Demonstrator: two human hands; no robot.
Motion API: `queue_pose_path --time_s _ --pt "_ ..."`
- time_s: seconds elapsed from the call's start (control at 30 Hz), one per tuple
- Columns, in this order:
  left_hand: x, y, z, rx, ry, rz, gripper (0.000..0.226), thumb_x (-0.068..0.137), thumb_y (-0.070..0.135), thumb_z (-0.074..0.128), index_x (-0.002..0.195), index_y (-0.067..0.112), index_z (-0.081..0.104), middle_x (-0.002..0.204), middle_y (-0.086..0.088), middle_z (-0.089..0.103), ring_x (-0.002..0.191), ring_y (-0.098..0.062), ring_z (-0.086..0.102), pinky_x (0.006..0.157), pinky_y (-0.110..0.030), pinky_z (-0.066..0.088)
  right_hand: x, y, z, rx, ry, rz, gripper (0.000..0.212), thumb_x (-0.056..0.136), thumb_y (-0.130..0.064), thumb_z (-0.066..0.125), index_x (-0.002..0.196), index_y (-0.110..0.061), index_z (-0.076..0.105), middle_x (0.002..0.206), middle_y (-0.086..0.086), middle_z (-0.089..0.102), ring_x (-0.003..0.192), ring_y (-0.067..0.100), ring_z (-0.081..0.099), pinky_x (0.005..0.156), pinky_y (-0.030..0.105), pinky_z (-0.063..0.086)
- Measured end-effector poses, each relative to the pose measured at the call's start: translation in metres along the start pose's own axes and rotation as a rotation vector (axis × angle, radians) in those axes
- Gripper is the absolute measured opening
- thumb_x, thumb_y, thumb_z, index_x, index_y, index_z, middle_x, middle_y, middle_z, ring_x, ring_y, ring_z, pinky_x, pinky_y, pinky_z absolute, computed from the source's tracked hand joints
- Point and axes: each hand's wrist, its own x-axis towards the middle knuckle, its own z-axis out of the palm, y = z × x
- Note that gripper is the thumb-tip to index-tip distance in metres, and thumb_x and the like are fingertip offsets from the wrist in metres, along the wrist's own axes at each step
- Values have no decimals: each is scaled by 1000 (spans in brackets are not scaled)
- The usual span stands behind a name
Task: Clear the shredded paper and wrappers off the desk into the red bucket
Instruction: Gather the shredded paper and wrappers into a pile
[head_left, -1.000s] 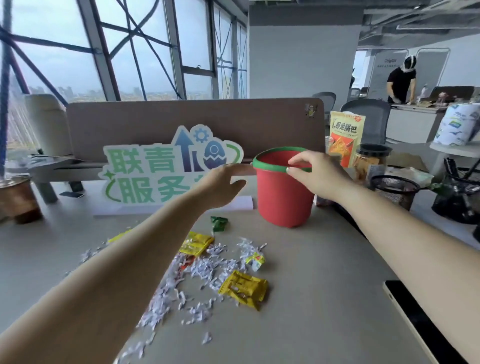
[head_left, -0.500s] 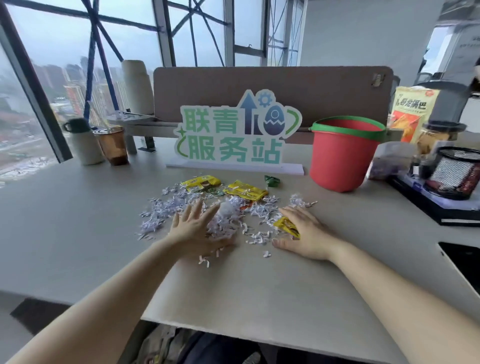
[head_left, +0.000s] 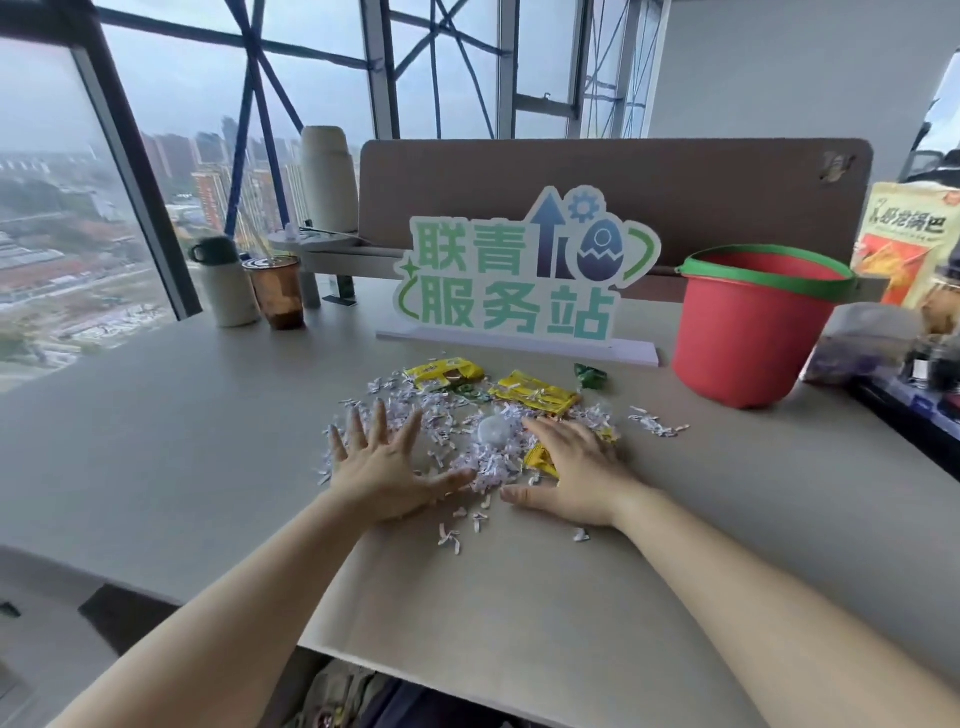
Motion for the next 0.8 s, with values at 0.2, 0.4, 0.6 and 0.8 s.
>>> queue_pose_path --time_s 0.2,0.4,0.6,0.8 --pt "1 1 3 -21 -22 141 109 60 90 37 147 33 3 159 2 5 147 -20 1 121 -40 4 12 -18 8 -40 129 25 106 60 -86 44 145 -28 15 152 -1 27 137 28 24 112 44 26" --pt "7 6 5 -53 96 181 92 72 76 45 146 33 11 157 5 14 146 -21 7 120 -39 11 22 -20 5 -4 123 30 101 64 -80 50 144 -29 18 152 0 26 138 28 20 112 45 24" --pt "8 11 10 -72 129 216 75 76 74 40 139 34 32 147 5 35 137 -21 29 114 -37 27 27 -18 12 28 137 12 79 74 -72 48 139 -29 34 145 0 35 135 26 24 112 45 26" --pt "9 14 11 -154 210 256 52 81 60 53 123 31 55 124 -2 54 120 -26 45 104 -36 38 28 -16 10 47 214 -2 36 85 -39 56 119 -26 55 127 5 51 123 27 39 100 34 34"
